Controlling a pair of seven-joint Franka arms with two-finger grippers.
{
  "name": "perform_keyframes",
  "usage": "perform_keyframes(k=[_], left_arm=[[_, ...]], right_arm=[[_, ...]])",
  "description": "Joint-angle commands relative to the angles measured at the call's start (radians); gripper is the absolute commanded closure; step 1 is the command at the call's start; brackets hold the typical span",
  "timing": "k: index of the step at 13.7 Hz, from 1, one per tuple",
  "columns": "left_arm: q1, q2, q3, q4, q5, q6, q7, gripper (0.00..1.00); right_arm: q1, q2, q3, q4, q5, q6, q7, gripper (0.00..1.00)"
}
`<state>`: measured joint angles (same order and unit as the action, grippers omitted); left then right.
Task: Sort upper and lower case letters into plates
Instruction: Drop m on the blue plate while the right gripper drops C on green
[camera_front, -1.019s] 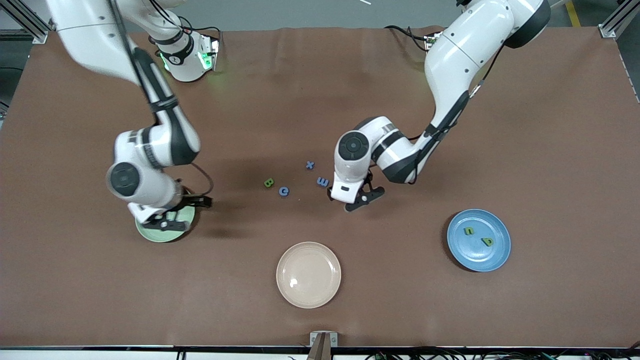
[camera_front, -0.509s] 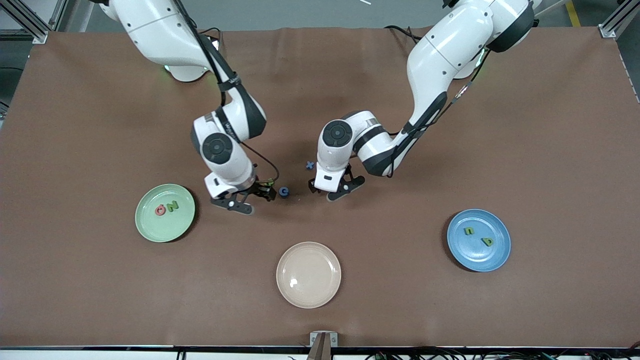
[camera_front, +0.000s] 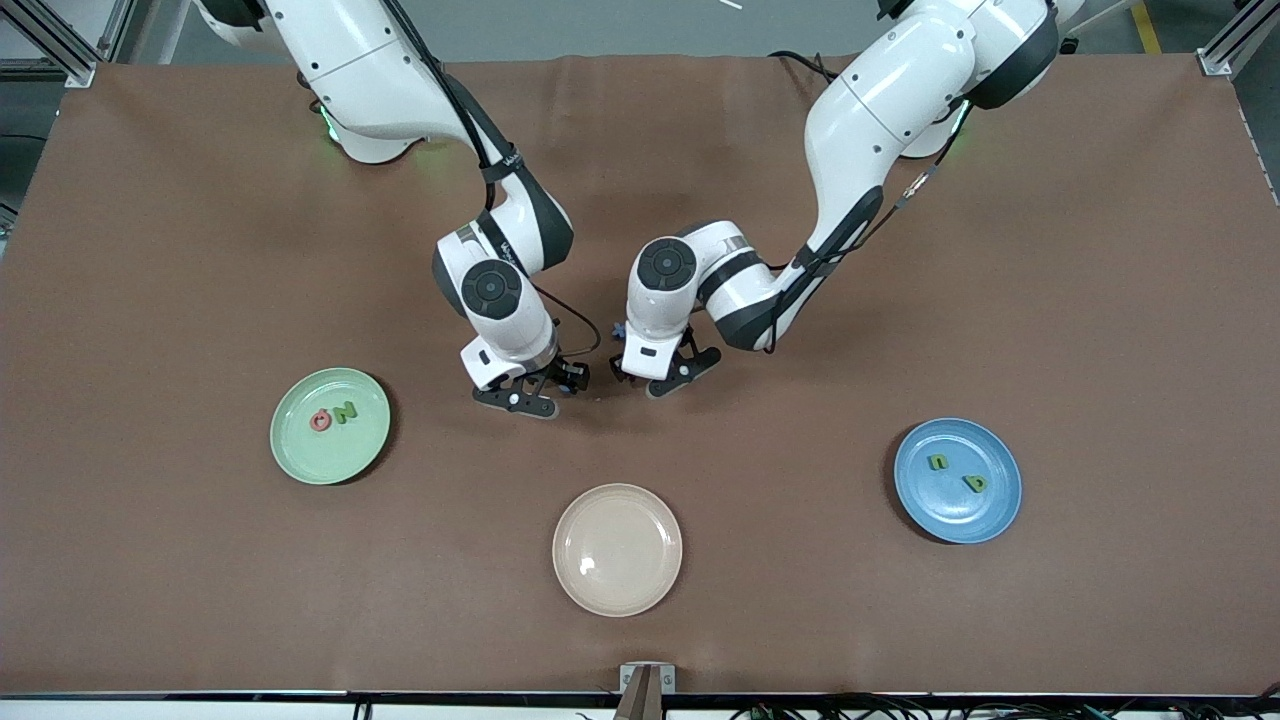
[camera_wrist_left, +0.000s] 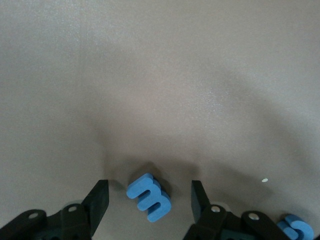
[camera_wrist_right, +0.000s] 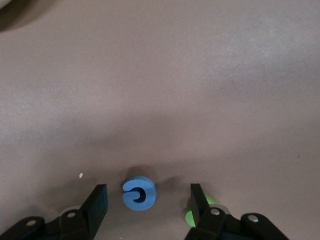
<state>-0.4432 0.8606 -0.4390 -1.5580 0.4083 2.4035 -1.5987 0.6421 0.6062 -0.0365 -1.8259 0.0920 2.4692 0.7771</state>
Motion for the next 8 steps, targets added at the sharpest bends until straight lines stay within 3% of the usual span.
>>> perform_keyframes(k=[1,5,8], left_arm=[[-0.022,0.001,0.010,0.010,-0.009,-0.001,-0.033,0.29],[-0.022,0.008,0.011,0.010,-0.011,-0.001,-0.036,0.41],[-0.011,0.009,0.011,0.010,-0.011,-0.001,-0.035,0.43]], right_arm=[[0.025,0.035,-0.010,0.020,0.008,0.031,0.031,0.25],[0.031,0.047,-0.010,0.033,0.006,0.031,0.033,0.27],[0.040,0.055,-0.011,0.033,0.005,0.033,0.031,0.34]])
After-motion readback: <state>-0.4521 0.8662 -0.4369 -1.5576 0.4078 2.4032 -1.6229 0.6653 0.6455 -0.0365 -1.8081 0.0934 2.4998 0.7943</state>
